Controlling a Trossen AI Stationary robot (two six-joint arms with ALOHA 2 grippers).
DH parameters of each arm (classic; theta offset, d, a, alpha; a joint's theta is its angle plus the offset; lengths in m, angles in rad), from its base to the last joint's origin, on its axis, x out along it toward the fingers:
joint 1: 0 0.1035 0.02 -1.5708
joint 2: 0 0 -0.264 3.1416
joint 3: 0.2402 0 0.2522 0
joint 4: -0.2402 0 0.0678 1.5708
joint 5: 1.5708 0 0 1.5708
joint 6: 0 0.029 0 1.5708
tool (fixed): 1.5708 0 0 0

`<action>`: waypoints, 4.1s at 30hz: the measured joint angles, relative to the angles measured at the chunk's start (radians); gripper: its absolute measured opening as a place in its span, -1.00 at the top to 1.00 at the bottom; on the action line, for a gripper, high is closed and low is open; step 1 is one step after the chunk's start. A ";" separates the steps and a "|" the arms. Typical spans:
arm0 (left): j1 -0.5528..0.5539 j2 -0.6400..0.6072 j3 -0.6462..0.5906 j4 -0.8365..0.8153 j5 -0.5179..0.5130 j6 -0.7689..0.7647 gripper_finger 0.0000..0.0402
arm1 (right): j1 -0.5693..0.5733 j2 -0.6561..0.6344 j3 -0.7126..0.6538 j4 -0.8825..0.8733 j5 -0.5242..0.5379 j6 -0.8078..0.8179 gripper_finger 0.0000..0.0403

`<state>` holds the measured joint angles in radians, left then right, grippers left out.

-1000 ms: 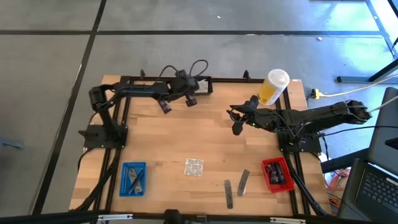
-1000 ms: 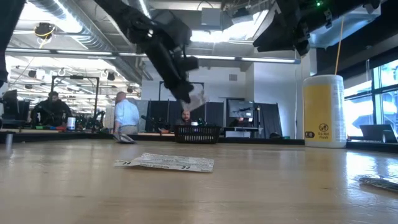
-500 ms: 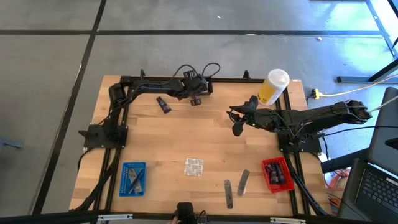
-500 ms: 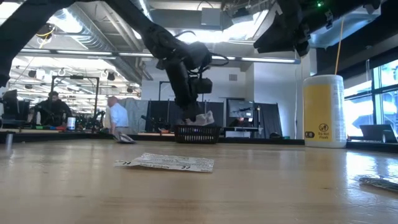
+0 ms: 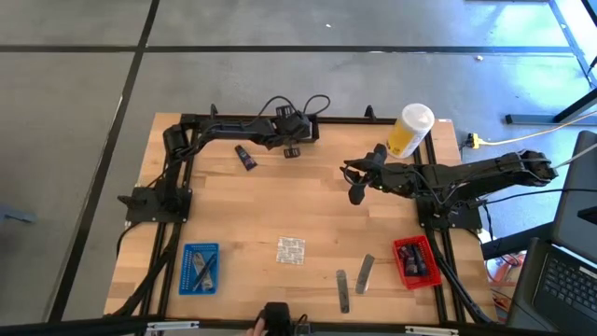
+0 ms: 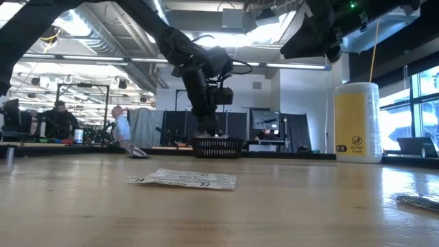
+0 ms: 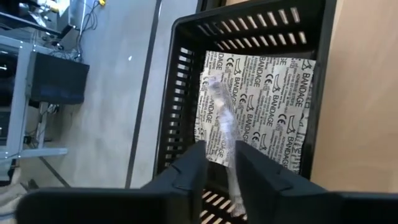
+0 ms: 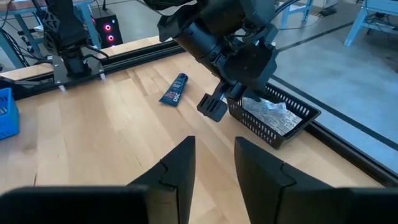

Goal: Pick & Place Travel size toiletries
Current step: Put the white bandage into the black bin, then put the black comb into the blue bin

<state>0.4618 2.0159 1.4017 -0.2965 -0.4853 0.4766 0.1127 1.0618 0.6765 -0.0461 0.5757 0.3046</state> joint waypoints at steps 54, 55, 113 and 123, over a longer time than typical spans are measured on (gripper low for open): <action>-0.488 -0.812 -0.594 0.429 0.472 -0.602 0.35 | 0.000 0.000 0.000 0.072 -0.411 0.028 0.86; -0.499 -0.823 -0.599 0.429 0.454 -0.598 0.35 | 0.000 0.000 0.000 0.072 -0.411 0.028 0.85; -0.534 -0.874 -0.609 0.450 0.452 -0.568 0.36 | 0.000 0.000 0.000 0.069 -0.408 0.069 0.30; -0.534 -0.874 -0.608 0.450 0.452 -0.568 0.36 | 0.000 0.000 0.000 0.069 -0.409 0.063 0.95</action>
<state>-0.0723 1.1423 0.7933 0.1539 -0.0334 -0.0917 0.1127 1.0618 0.6769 0.0227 0.1669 0.3676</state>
